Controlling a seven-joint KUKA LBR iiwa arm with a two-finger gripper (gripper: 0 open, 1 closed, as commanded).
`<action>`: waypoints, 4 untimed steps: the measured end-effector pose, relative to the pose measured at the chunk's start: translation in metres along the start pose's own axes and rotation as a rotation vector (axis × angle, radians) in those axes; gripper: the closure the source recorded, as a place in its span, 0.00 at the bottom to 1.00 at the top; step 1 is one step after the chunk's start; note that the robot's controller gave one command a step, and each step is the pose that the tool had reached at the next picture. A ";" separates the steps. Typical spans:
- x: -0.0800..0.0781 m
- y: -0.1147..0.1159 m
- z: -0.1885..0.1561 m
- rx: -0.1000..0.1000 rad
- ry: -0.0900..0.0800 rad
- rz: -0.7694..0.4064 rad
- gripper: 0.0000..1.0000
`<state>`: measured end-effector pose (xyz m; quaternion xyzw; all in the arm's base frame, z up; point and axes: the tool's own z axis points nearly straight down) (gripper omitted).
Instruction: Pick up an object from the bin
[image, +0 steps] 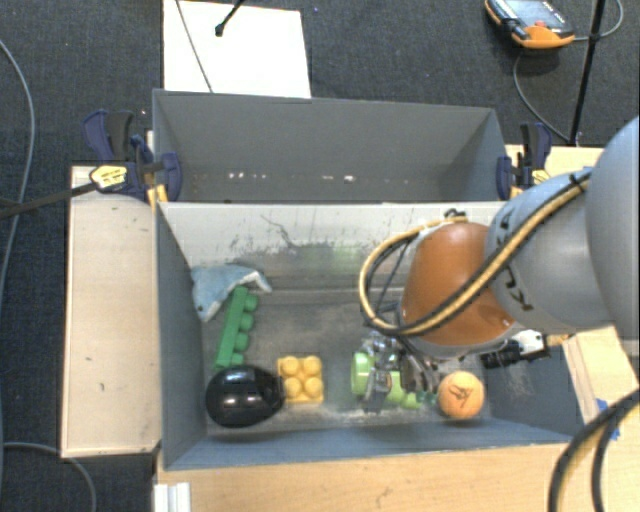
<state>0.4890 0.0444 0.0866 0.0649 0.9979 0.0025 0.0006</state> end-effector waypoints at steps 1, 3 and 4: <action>0.000 0.000 -0.025 0.000 0.000 0.000 1.00; -0.002 0.001 -0.065 -0.002 -0.007 -0.002 1.00; -0.003 0.001 -0.075 -0.002 -0.010 -0.002 1.00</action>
Offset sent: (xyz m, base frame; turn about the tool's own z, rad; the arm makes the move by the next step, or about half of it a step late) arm -0.0002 0.0001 0.0192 0.0000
